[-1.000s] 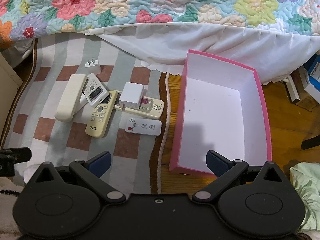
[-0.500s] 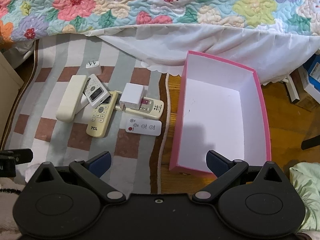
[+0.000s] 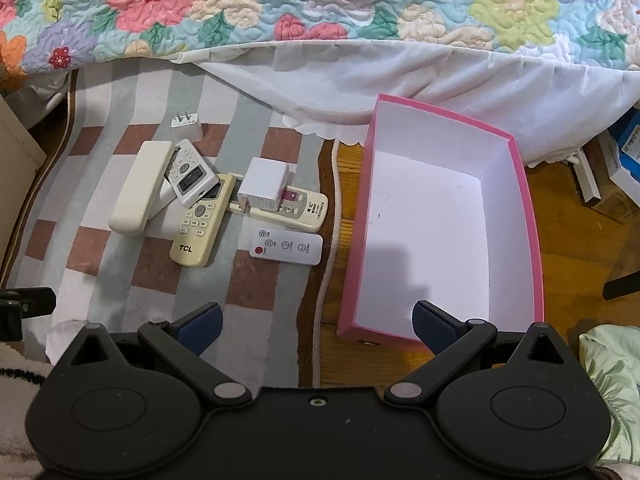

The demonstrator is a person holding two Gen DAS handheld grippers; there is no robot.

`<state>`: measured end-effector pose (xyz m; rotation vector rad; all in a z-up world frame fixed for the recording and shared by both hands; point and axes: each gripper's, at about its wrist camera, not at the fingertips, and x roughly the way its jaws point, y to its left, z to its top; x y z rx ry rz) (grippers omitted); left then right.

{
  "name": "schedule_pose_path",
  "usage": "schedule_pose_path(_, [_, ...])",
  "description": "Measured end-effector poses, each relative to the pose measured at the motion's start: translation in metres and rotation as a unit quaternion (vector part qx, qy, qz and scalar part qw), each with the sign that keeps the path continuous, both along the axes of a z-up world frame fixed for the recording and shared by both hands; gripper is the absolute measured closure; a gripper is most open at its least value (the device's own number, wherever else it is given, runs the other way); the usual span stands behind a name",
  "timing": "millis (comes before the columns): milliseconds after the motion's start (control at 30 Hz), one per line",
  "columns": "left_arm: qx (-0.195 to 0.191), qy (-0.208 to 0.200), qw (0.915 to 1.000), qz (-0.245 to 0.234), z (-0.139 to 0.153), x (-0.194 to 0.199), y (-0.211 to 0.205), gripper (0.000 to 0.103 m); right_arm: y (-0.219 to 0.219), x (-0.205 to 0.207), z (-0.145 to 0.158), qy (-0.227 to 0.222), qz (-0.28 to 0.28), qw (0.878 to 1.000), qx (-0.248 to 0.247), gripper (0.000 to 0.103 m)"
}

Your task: Organize rigid objects

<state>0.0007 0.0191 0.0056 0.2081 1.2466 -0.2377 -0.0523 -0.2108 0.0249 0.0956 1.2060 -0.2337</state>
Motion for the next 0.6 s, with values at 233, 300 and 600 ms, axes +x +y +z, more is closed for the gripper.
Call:
schedule_pose_path(233, [0.0, 0.004, 1.0, -0.001, 0.0, -0.001, -0.002, 0.0, -0.005, 0.001, -0.002, 0.001, -0.004, 1.0, -0.003, 0.001])
schedule_pose_path(300, [-0.005, -0.004, 1.0, -0.001, 0.003, -0.002, -0.001, 0.0, -0.006, 0.0, -0.001, 0.001, -0.004, 1.0, -0.004, 0.001])
schedule_pose_path(600, [-0.034, -0.041, 0.998, -0.032, 0.022, -0.005, -0.004, 0.0, -0.016, -0.003, 0.006, -0.023, 0.018, 0.995, 0.092, 0.001])
